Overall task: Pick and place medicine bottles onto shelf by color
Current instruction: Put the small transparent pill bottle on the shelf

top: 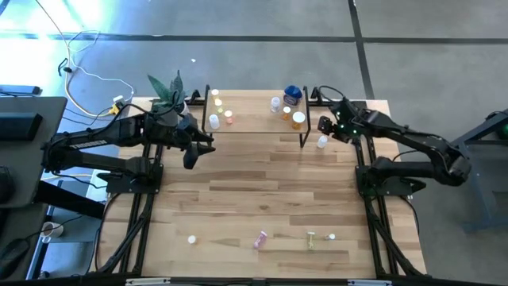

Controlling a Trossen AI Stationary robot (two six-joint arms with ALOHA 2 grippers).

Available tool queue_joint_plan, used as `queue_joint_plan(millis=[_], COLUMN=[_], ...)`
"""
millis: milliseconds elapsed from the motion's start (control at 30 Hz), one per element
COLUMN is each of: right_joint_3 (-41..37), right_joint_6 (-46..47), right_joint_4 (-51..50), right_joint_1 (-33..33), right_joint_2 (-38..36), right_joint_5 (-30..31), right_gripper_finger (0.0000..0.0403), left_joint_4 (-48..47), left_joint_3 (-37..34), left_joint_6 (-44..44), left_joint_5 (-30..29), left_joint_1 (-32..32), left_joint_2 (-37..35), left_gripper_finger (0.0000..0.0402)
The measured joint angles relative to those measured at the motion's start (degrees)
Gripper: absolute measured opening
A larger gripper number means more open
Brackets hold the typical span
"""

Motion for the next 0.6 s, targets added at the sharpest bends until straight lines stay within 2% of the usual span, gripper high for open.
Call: queue_joint_plan(millis=[400,600], right_joint_3=[-0.77,-0.77], right_joint_6=[1.15,0.93], right_joint_4=[1.98,3.12], right_joint_1=[3.12,3.91], right_joint_2=[1.14,6.02], right_joint_5=[7.4,6.43], right_gripper_finger=[0.0226,0.0226], left_joint_4=[0.01,0.01], left_joint_3=[0.0,0.0], left_joint_6=[-0.02,-0.02], left_joint_5=[0.0,0.0], left_joint_1=[0.0,0.0], left_joint_2=[0.02,0.04], left_gripper_finger=[0.0186,0.0186])
